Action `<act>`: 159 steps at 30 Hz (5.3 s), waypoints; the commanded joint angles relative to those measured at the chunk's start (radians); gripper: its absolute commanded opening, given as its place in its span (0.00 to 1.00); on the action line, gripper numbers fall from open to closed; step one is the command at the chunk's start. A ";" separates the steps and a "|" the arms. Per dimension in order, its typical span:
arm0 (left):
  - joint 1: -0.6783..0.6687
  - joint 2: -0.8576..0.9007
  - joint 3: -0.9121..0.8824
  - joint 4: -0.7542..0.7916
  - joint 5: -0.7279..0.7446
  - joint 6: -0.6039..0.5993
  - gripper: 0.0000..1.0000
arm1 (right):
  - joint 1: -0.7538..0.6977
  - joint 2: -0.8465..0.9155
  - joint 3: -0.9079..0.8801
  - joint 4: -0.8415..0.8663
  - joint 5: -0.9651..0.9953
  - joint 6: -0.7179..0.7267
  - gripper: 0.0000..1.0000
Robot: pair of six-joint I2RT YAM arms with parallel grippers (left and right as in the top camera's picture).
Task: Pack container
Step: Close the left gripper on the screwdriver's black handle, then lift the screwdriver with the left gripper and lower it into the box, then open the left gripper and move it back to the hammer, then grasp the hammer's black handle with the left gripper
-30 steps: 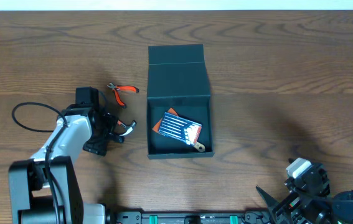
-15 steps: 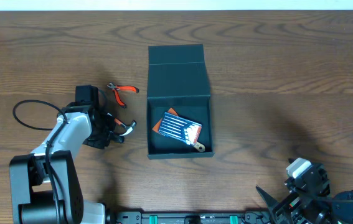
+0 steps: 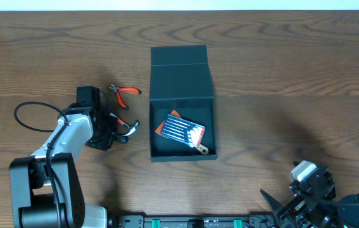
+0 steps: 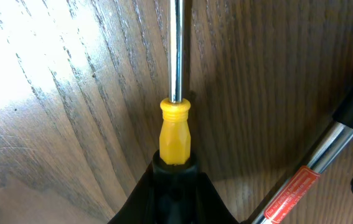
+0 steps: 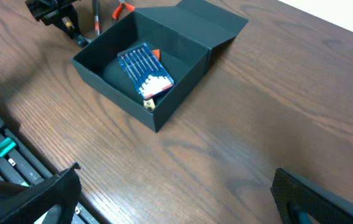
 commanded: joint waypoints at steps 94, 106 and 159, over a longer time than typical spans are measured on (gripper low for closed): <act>-0.558 -0.323 0.202 -0.150 -0.340 -0.489 0.72 | -0.004 -0.003 0.000 0.001 0.010 0.017 0.99; -0.079 -0.150 0.253 -0.325 -0.171 -0.077 0.75 | -0.004 -0.003 0.000 0.001 0.010 0.017 0.99; -0.018 0.469 0.568 -0.411 -0.048 0.127 0.49 | -0.004 -0.003 0.000 0.001 0.010 0.017 0.99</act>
